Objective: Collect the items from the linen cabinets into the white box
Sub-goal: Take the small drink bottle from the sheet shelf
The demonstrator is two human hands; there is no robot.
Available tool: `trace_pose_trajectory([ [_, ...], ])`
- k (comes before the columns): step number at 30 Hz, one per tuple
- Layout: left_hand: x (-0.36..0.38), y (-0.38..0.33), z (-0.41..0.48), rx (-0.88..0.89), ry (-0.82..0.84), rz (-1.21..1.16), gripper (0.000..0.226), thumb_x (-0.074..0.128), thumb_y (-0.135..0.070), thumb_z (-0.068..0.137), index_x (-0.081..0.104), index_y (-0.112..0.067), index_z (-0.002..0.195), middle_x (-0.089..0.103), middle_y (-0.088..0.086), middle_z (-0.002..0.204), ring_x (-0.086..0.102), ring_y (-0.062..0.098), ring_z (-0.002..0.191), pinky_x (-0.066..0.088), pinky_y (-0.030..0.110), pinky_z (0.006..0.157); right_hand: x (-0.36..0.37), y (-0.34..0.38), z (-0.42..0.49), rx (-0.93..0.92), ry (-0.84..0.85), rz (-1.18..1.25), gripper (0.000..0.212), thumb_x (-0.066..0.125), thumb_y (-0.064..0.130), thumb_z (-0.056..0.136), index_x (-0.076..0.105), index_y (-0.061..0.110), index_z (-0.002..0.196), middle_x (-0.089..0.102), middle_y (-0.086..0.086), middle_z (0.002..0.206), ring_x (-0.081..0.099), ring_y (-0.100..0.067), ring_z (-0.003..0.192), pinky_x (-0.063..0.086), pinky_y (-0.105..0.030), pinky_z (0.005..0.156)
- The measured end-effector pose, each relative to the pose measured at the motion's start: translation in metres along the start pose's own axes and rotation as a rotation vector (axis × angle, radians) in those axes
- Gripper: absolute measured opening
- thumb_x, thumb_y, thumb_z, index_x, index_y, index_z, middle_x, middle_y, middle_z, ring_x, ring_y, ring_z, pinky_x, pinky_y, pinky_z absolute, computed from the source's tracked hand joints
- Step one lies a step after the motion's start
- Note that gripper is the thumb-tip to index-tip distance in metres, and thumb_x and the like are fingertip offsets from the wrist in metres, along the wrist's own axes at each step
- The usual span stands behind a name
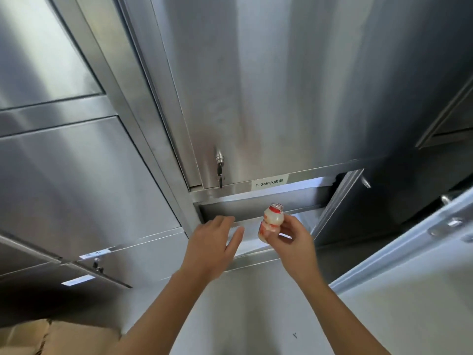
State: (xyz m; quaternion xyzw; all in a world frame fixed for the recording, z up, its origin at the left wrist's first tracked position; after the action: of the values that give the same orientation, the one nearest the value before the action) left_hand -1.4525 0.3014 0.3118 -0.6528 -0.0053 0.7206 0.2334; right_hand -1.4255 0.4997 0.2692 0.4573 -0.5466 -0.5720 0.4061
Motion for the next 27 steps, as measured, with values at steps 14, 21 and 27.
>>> trace_pose_trajectory([
  [14, -0.013, -0.170, 0.030, 0.549, 0.051, -0.114, 0.066, 0.015, -0.062, 0.094, 0.059, -0.021, 0.123, 0.067, -0.002, 0.118, 0.065, 0.023, 0.094, 0.049, 0.035, 0.083, -0.163, 0.071, -0.100, -0.087, -0.619, -0.139, 0.038, 0.082, 0.034, 0.084, 0.067, 0.030, 0.119, 0.074, 0.016, 0.105, 0.070, -0.002, 0.098, 0.058, -0.021, 0.087],
  [21, 0.023, -0.267, -0.031, 0.938, 0.253, -0.229, 0.049, 0.029, -0.051, 0.099, 0.058, -0.020, 0.125, 0.065, -0.002, 0.117, 0.063, 0.023, 0.099, 0.048, 0.036, 0.083, -0.200, 0.052, -0.247, 0.003, -1.050, -0.084, 0.023, 0.079, 0.023, 0.085, 0.071, 0.026, 0.106, 0.077, 0.013, 0.097, 0.073, -0.005, 0.093, 0.058, -0.024, 0.083],
  [27, 0.035, -0.345, -0.159, 1.240, 0.420, -0.276, 0.049, 0.033, -0.050, 0.099, 0.055, -0.019, 0.129, 0.062, 0.001, 0.128, 0.059, 0.028, 0.110, 0.045, 0.038, 0.091, -0.201, 0.042, -0.419, 0.067, -1.442, -0.103, 0.022, 0.081, 0.021, 0.085, 0.070, 0.031, 0.101, 0.075, 0.018, 0.094, 0.071, 0.001, 0.090, 0.050, -0.009, 0.075],
])
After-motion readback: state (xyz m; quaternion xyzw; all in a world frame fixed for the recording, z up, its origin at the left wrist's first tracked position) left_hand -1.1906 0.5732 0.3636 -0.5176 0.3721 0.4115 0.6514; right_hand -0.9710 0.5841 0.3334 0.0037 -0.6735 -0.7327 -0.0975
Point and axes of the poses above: each hand's wrist, its own z-axis towards the middle knuckle, its own x-axis out of the palm, y = z × x, the point moved 4 cm from there along z, towards the middle knuckle
